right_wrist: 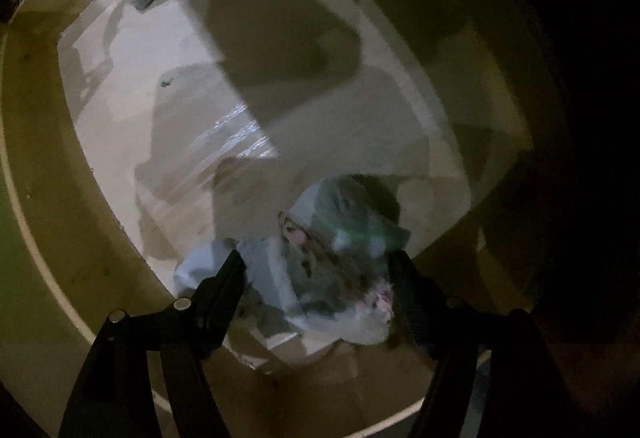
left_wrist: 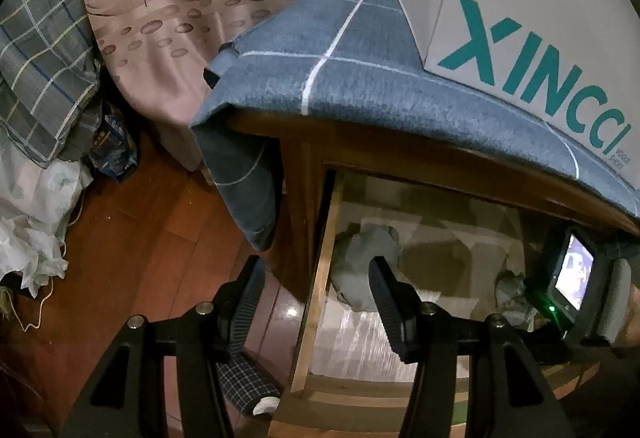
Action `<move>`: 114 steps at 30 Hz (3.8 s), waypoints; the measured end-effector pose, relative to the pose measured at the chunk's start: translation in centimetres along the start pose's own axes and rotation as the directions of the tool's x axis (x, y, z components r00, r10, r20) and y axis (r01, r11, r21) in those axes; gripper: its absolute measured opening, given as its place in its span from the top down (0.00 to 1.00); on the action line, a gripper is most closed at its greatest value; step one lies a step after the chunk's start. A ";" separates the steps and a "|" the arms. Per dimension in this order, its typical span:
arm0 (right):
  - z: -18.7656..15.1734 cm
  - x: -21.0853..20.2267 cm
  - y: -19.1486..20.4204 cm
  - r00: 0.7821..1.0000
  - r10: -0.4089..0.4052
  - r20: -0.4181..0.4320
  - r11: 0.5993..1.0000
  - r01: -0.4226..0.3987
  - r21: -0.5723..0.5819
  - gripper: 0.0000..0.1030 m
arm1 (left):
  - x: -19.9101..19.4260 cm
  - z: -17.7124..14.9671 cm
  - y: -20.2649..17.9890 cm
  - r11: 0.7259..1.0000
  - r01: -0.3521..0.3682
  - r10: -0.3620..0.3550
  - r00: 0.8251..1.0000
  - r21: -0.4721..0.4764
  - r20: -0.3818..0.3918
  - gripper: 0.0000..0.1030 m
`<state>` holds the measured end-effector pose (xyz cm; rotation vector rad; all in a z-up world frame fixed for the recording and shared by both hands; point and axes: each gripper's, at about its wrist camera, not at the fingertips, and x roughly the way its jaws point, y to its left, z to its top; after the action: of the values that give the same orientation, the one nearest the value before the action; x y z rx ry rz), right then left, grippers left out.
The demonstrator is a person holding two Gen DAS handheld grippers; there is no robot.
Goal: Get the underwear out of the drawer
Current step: 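Close the right tool on the floral-print sock, then lower the left tool into the drawer onto the grey knit sock, then close the left tool on the grey knit sock, then lift the grey knit sock out of the drawer with the left tool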
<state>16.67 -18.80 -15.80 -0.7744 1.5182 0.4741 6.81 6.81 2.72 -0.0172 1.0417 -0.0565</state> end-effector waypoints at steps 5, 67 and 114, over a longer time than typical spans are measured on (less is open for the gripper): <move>0.4 0.9 -1.1 0.999 0.047 0.015 0.998 -0.047 0.042 0.34 | 0.3 -0.1 -0.2 1.000 -0.004 0.004 1.000 0.011 -0.011 0.46; -12.4 -10.4 0.9 0.844 0.118 0.524 0.435 -0.518 0.737 0.69 | 10.7 -3.6 -9.8 0.728 0.077 0.112 0.967 0.682 -0.228 0.46; -11.9 -10.2 0.5 0.827 0.168 0.536 0.455 -0.547 0.703 0.67 | 18.9 -0.6 -8.6 0.838 0.184 0.160 0.816 0.513 -0.555 0.40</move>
<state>7.65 -24.92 -4.50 0.4443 1.2906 0.1309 15.47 -2.82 -13.51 0.5563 1.6143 -0.3973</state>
